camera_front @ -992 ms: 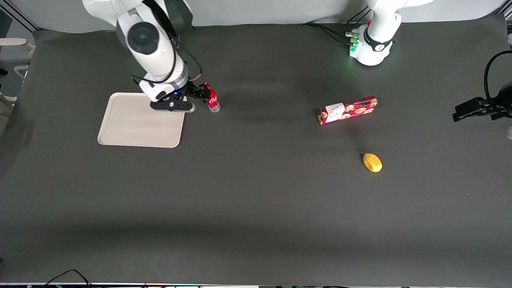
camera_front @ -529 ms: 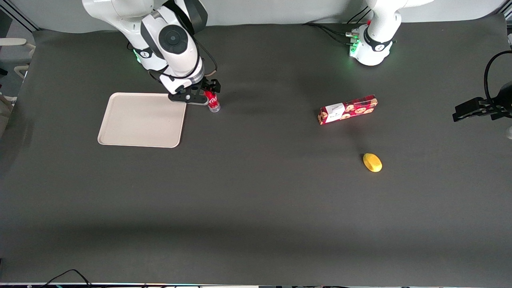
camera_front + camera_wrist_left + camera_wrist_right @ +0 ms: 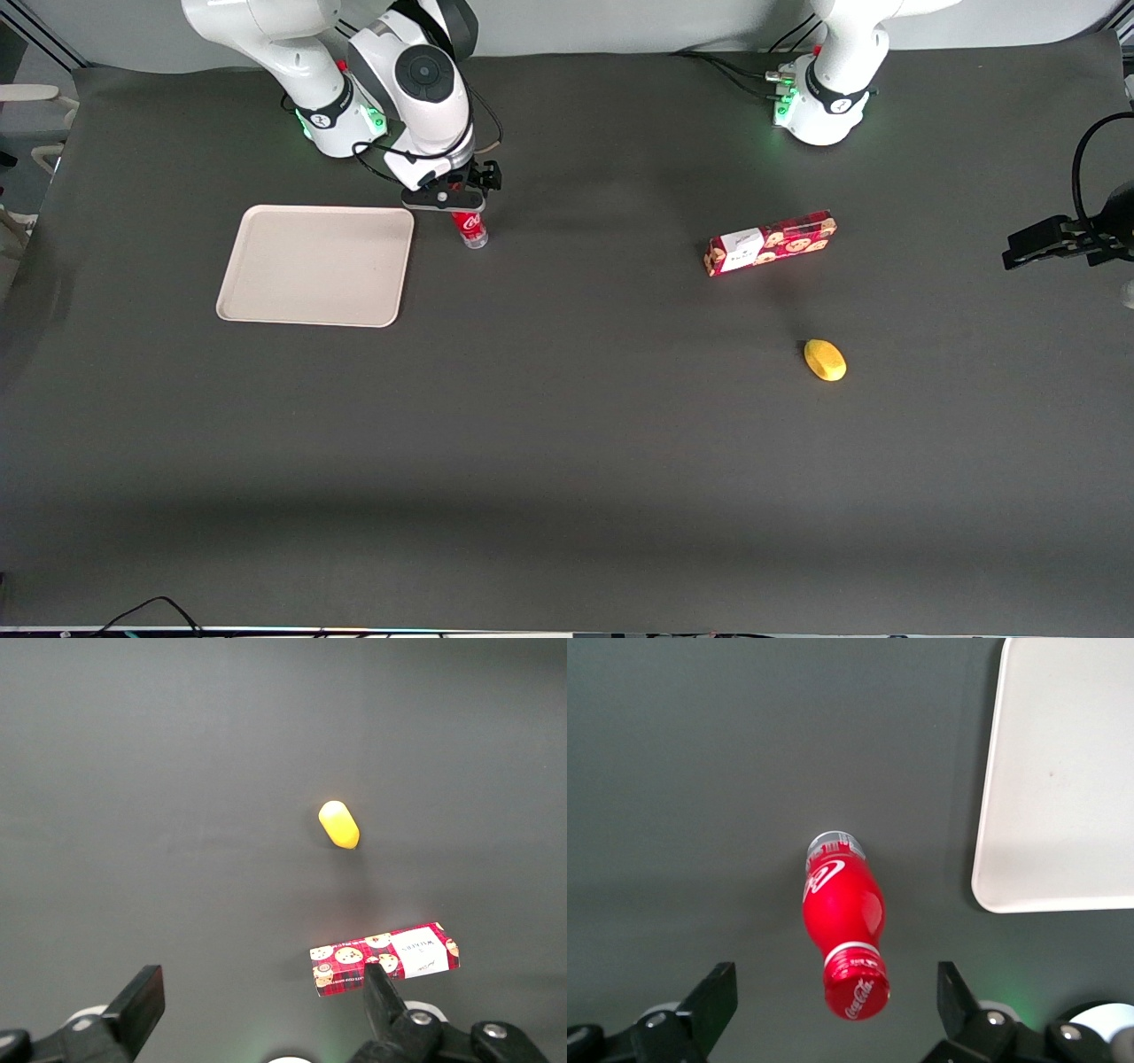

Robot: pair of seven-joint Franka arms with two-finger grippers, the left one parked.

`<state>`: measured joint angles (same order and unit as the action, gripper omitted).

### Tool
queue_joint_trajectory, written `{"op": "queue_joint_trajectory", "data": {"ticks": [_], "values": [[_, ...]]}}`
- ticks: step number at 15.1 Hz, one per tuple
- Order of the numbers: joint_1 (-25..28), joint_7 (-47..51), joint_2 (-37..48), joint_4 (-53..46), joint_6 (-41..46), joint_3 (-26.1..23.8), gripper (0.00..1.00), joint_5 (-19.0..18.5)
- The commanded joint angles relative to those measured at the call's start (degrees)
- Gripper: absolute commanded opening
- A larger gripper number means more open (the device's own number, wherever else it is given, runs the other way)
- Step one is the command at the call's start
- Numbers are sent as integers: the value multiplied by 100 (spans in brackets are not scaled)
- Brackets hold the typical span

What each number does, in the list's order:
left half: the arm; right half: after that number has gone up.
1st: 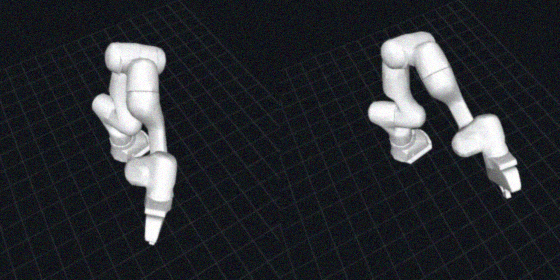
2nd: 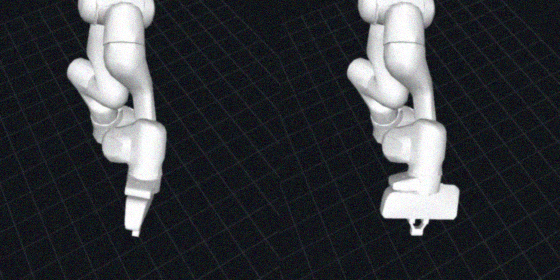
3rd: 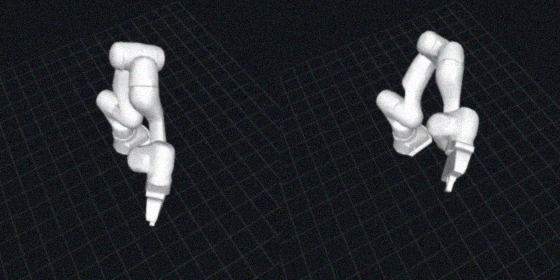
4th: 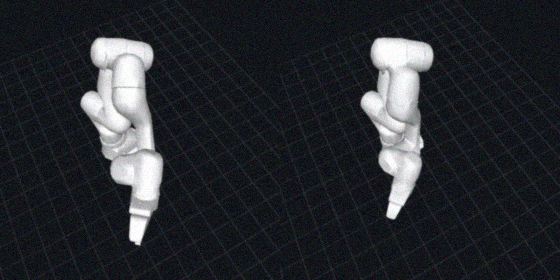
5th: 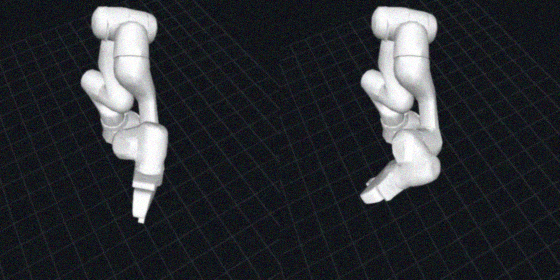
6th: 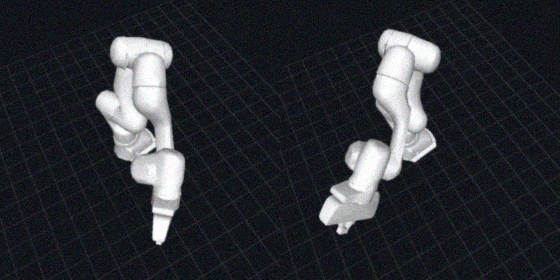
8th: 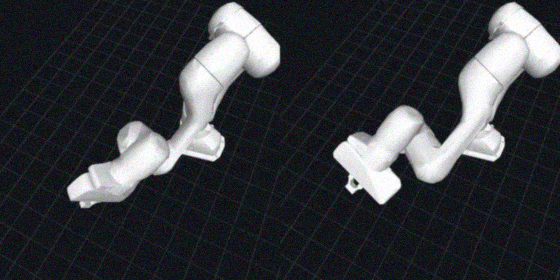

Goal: Place coke bottle on tray
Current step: 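Lower the open right gripper around the bottle and close on it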

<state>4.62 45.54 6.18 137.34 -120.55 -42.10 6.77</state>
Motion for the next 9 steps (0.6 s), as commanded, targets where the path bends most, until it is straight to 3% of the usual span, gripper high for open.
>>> {"op": "queue_joint_trajectory", "data": {"ticks": [1,3,4,7,9], "values": [[109,34,199,302,-276,-26,100,35],[109,-45,199,320,-276,-26,98,9],[109,-45,191,320,-276,-26,91,0],[109,-80,182,320,-276,-26,66,-35],[109,-115,155,320,-276,-17,40,-70]]}}
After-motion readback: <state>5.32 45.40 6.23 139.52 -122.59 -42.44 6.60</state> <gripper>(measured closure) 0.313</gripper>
